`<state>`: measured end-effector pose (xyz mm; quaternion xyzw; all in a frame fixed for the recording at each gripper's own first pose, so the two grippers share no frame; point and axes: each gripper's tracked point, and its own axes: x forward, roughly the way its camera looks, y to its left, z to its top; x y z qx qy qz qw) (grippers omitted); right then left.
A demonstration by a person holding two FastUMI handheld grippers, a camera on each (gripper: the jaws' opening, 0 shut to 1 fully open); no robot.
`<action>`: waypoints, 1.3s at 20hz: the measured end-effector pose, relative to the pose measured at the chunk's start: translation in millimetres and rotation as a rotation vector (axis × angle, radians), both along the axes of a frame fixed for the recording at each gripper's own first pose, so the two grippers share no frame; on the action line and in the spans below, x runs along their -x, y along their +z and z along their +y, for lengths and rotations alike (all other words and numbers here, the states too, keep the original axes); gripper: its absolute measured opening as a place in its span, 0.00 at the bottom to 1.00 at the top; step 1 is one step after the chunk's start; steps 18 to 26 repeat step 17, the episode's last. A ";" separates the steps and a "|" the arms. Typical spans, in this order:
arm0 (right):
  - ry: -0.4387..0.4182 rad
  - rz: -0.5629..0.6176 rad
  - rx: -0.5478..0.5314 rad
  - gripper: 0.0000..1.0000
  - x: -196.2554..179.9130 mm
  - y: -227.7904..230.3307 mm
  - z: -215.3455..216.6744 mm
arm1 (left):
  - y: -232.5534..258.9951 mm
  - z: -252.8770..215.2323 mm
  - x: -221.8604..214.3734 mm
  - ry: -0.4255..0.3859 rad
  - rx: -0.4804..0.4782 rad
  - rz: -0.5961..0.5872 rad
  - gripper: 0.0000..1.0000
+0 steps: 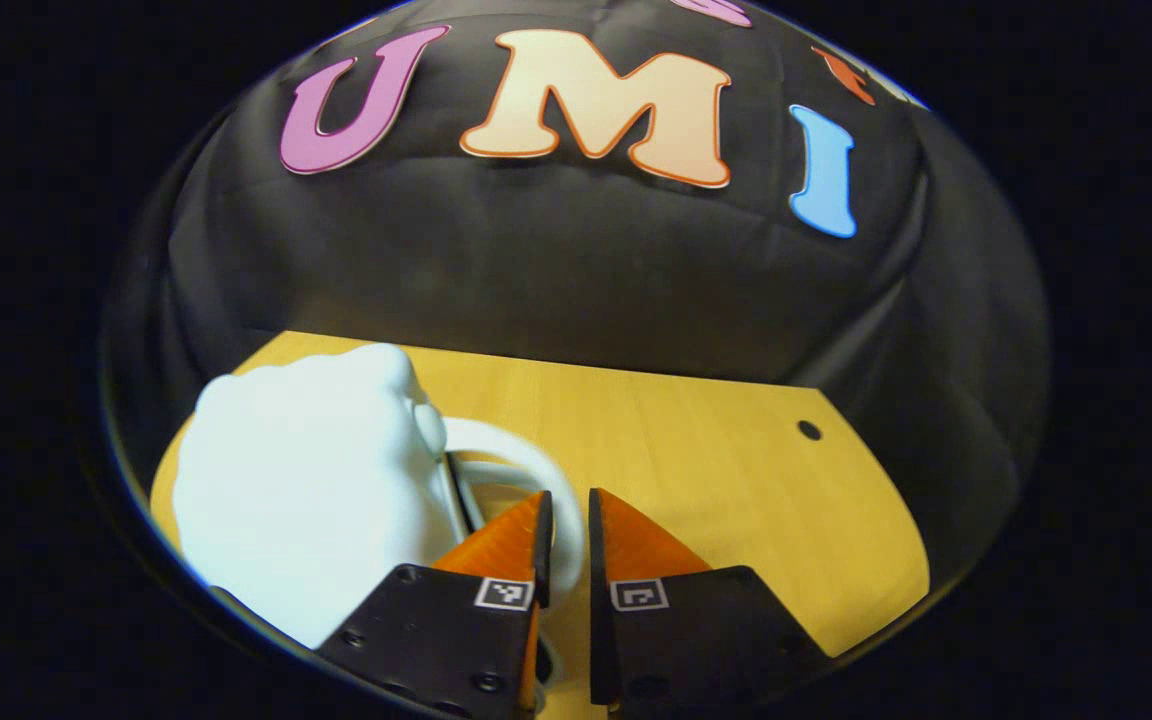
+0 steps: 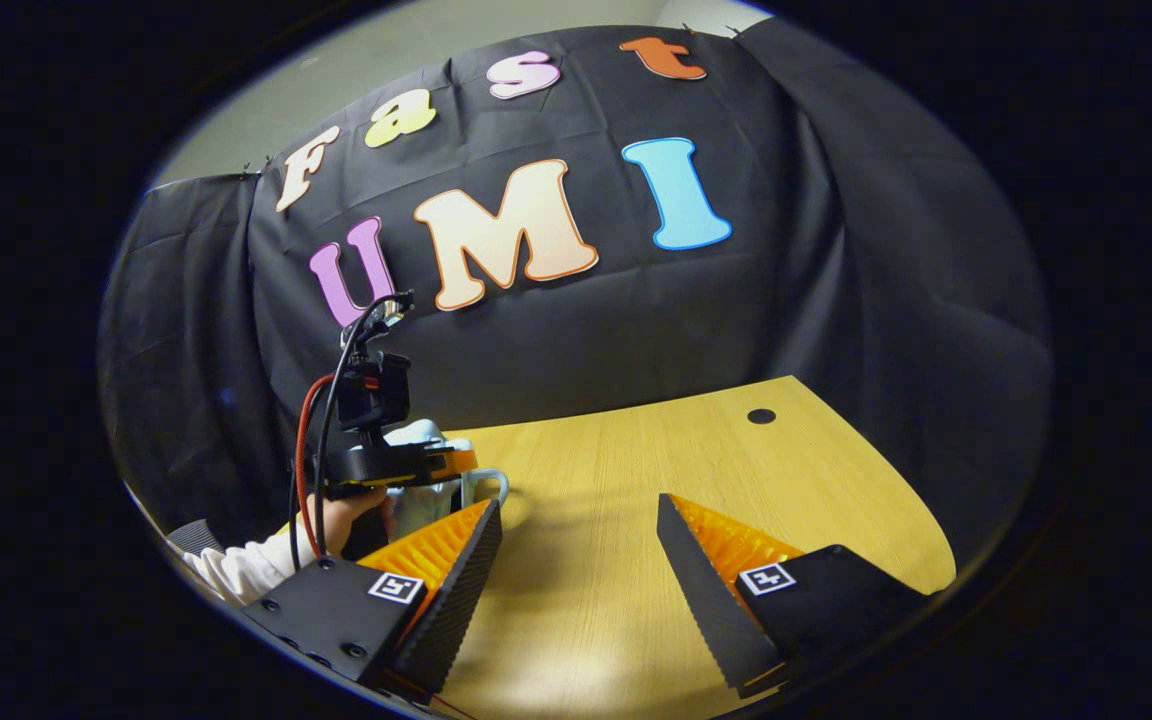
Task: First open the suitcase, pack the skin care products into it, and then close the suitcase.
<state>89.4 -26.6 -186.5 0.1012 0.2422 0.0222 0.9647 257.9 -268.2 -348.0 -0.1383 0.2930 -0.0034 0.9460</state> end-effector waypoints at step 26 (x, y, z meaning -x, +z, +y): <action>0.038 -0.156 -0.012 0.98 45.2 42.3 40.2 | 128.5 68.2 168.0 0.114 -0.122 -0.291 0.90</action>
